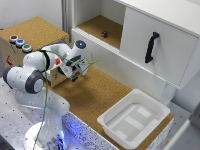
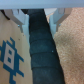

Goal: Grasp the handle of the drawer, then open it

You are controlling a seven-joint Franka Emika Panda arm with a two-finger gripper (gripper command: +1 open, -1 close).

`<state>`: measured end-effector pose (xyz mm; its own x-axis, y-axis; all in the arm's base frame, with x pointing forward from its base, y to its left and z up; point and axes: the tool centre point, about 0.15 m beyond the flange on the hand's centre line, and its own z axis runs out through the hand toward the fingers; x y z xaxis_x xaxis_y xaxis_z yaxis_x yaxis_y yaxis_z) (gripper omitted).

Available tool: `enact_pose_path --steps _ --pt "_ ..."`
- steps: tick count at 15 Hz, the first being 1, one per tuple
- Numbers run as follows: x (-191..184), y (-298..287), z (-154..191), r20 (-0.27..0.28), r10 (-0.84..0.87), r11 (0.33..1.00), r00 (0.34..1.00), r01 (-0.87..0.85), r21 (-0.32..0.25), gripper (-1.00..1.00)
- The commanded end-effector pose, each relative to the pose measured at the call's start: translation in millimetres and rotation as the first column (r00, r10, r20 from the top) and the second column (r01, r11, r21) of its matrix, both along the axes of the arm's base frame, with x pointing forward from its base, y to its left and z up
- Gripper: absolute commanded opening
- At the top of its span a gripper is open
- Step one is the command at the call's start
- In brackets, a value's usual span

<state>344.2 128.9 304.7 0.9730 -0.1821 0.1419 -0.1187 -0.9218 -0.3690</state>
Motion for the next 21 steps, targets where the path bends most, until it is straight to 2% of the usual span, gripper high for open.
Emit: enact_pose_path --steps 1,2,4,7,12,16,18,20,21 --pt "-9 -37 30 -0.014 -0.015 1.000 1.000 0.015 -0.004 1.00" --pt "-10 -35 34 -0.028 0.005 1.000 1.000 -0.005 -0.008 1.00" --pt "-11 -23 46 -0.045 0.081 0.995 0.996 -0.084 -0.050 1.00" --pt "-12 -12 68 -0.018 0.097 0.989 0.995 -0.099 -0.108 1.00" --pt "-31 32 171 0.178 0.185 0.949 0.966 -0.129 -0.289 1.00" --pt "-44 93 208 0.194 0.339 0.902 0.921 -0.259 -0.346 1.00" --pt "-47 120 213 0.191 0.390 0.885 0.901 -0.310 -0.346 1.00" --pt "-49 148 210 0.165 0.435 0.862 0.885 -0.356 -0.360 1.00" --pt "-50 162 205 0.151 0.450 0.858 0.880 -0.379 -0.347 1.00"
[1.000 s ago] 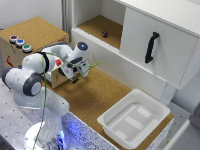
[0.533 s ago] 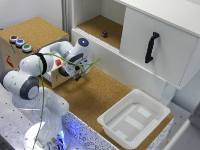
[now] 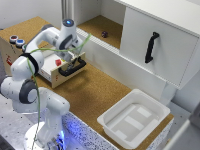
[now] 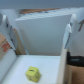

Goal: Grasp the handle of the drawer, then open it

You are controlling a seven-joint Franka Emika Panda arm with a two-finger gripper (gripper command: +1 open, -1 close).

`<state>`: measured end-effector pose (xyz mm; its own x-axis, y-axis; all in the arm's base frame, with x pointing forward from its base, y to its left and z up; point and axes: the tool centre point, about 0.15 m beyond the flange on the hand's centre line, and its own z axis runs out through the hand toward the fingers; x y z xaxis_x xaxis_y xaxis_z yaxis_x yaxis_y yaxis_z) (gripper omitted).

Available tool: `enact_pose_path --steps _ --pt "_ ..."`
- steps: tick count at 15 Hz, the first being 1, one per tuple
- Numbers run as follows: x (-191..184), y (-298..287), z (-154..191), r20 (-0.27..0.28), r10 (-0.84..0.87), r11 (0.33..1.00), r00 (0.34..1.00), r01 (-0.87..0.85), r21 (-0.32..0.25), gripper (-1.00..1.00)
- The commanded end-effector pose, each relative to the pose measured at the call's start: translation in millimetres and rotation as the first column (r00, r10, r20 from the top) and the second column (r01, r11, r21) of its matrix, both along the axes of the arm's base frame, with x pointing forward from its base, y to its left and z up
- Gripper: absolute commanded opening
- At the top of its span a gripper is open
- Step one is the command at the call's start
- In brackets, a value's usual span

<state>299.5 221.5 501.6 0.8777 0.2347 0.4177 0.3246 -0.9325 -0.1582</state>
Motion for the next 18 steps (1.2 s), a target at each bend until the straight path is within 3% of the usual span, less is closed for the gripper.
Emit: enact_pose_path --steps 1,3,6,11,18 --pt "-5 79 0 -0.073 0.034 0.989 0.997 -0.045 -0.143 1.00" --pt "-4 91 -18 -0.123 0.026 0.992 0.992 -0.041 -0.119 1.00" --pt "-1 102 -43 -0.185 -0.001 0.991 0.983 -0.023 -0.129 1.00" --pt "19 102 -80 -0.249 -0.076 0.988 0.965 0.040 -0.147 1.00" --pt "58 93 -123 -0.283 -0.193 0.975 0.940 0.150 -0.166 1.00"
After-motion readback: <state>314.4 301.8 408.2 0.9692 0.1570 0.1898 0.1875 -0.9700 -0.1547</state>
